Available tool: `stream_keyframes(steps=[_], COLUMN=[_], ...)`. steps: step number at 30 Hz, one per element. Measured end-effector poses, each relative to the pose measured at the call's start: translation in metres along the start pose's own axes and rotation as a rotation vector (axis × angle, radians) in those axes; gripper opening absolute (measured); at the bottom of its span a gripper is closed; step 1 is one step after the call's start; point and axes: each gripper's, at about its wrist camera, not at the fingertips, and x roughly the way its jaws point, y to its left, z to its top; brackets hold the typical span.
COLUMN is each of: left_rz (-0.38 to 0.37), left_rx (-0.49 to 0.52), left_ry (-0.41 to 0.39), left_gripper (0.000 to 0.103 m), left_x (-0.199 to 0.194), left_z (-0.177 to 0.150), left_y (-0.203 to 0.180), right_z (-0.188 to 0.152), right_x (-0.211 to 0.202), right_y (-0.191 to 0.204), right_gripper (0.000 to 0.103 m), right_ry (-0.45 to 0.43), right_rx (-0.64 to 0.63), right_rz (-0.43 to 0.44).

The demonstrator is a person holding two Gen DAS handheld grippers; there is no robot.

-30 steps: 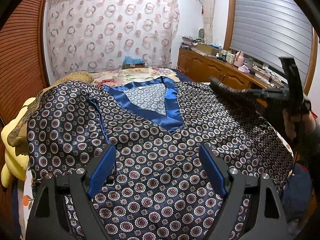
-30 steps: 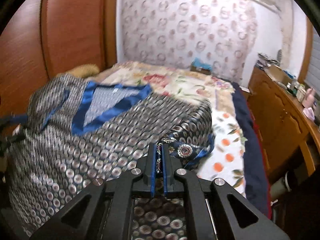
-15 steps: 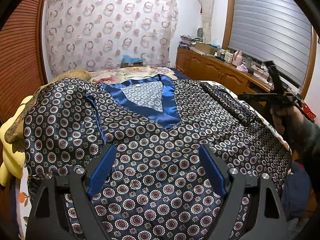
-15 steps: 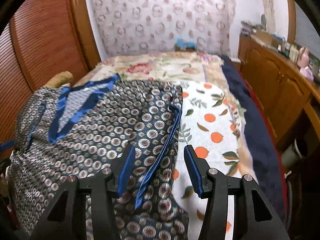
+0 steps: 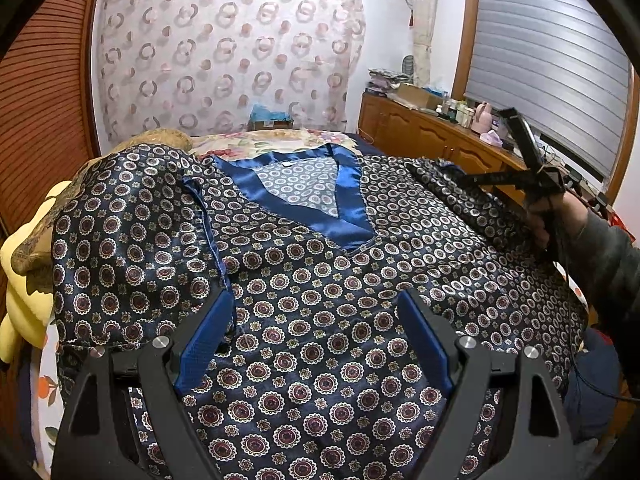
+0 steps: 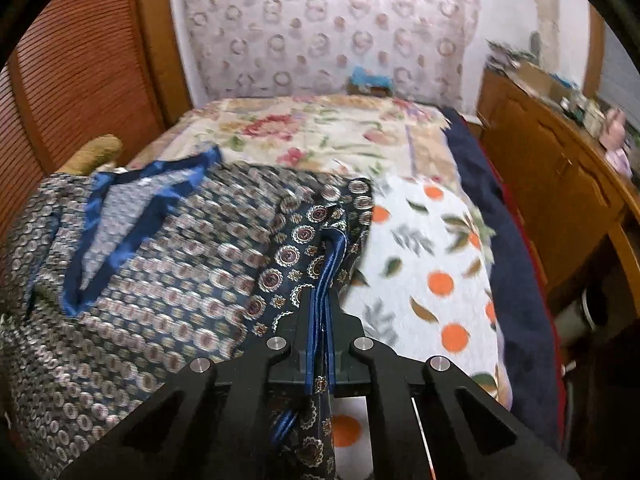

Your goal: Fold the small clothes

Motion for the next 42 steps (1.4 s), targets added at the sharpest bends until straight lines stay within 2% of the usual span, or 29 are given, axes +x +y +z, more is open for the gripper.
stream_keyframes(steps=[3,5,10,15,17,18,20,21,22,30,34,39,42], left_rz=[0.001,0.001,0.004,0.008,0.008,0.008,0.009,0.009,0.01,0.019,0.044,0.083,0.118], left_rx=[0.0,0.003,0.005,-0.003,-0.007,-0.008,-0.011,-0.012,-0.012,-0.019,-0.028,-0.038,-0.038], left_ry=[0.002,0.005,0.009,0.016,0.016,0.016,0.017,0.017,0.017,0.013,0.013,0.0,-0.004], left_gripper=[0.085,0.085,0.085,0.085,0.085,0.085,0.085,0.085,0.085,0.085,0.085,0.085,0.085], left_x=[0.0,0.0,0.001,0.002,0.002,0.002,0.002,0.002,0.002,0.002,0.002,-0.001,-0.003], left_z=[0.0,0.0,-0.001,-0.002,-0.003,-0.003,-0.003,-0.003,-0.003,0.0,0.005,0.014,0.02], left_y=[0.0,0.0,0.001,0.004,0.005,0.006,0.007,0.008,0.008,0.016,0.028,0.047,0.062], right_z=[0.007,0.011,0.014,0.017,0.018,0.018,0.019,0.019,0.019,-0.003,-0.012,-0.017,-0.018], right_x=[-0.007,-0.009,0.0,-0.002,-0.009,-0.011,-0.014,-0.016,-0.017,-0.003,0.012,0.026,0.031], right_y=[0.013,0.02,0.028,0.04,0.046,0.049,0.054,0.054,0.053,0.024,0.019,0.013,0.015], right_gripper=[0.004,0.004,0.004,0.004,0.005,0.009,0.04,0.045,0.047,0.048,0.048,0.048,0.049], right_ry=[-0.024,-0.034,-0.026,-0.04,-0.056,-0.06,-0.073,-0.079,-0.087,-0.03,0.028,0.055,0.054], right_rx=[-0.042,-0.063,-0.079,-0.085,-0.081,-0.086,-0.105,-0.106,-0.105,-0.08,-0.074,-0.039,-0.046], right_rz=[-0.02,-0.063,-0.071,0.023,0.101,0.107,0.005,-0.027,-0.019,-0.037,-0.037,0.003,-0.009])
